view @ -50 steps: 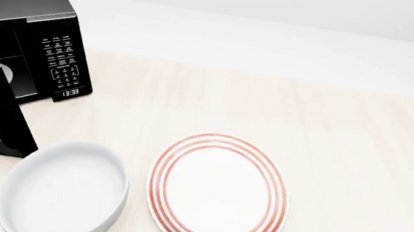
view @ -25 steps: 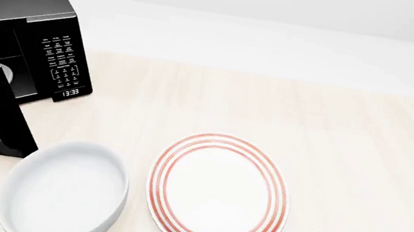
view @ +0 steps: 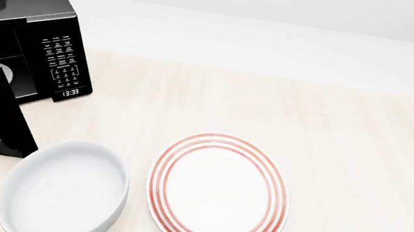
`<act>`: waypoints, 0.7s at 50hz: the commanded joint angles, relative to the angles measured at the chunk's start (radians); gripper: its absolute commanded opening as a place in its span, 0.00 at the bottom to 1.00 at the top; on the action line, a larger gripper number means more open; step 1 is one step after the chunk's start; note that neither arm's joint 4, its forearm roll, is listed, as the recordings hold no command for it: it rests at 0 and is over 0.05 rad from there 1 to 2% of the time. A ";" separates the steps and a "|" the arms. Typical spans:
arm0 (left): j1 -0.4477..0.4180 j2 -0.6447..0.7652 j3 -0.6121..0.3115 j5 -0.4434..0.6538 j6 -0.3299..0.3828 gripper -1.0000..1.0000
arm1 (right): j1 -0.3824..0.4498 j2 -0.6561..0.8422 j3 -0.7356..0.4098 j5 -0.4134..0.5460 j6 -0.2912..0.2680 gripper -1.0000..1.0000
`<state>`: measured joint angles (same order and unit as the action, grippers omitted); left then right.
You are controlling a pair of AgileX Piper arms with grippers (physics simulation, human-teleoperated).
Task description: Open the microwave.
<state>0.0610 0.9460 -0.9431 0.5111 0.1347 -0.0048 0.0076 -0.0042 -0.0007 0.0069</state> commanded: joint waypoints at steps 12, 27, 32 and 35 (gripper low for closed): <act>0.039 0.061 0.016 -0.020 0.005 1.00 | 0.000 0.000 0.000 0.000 0.000 1.00; 0.095 0.081 0.061 -0.060 0.019 1.00 | 0.000 0.000 0.000 0.000 0.000 1.00; 0.095 0.097 0.063 -0.079 0.019 1.00 | 0.000 0.000 0.000 0.000 0.000 1.00; 0.102 0.101 0.066 -0.087 0.019 1.00 | 0.000 0.000 0.000 0.000 0.000 1.00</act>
<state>0.1438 1.0271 -0.8907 0.4523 0.1517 -0.0048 0.0076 -0.0042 -0.0007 0.0069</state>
